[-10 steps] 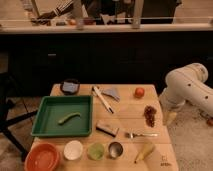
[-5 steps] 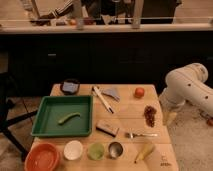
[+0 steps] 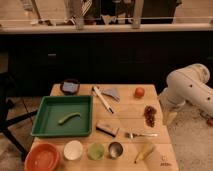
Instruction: Place apple in metal cup
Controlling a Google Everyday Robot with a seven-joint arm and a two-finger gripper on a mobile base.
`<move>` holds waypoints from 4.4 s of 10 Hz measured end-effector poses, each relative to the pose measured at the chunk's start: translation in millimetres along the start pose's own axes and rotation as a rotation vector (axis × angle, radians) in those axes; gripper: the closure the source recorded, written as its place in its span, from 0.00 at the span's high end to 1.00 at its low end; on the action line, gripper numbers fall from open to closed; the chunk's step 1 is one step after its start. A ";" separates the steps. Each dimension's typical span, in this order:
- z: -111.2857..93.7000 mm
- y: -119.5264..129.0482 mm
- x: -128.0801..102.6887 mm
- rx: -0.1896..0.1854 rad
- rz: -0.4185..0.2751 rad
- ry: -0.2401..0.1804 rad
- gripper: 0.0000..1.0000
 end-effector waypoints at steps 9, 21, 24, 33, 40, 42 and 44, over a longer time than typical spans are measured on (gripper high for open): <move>2.1 -14.1 -12.2 0.036 -0.807 -0.006 0.80; 55.9 -123.6 -68.5 0.181 -1.280 0.040 0.80; 75.6 -151.7 -67.8 0.178 -1.295 0.030 0.80; 94.6 -171.4 -63.7 0.164 -1.281 0.026 0.80; 136.4 -180.2 -29.8 0.170 -1.273 0.071 0.80; 145.9 -187.3 -23.1 0.168 -1.267 0.066 0.80; 157.9 -193.1 -20.7 0.157 -1.266 0.050 0.80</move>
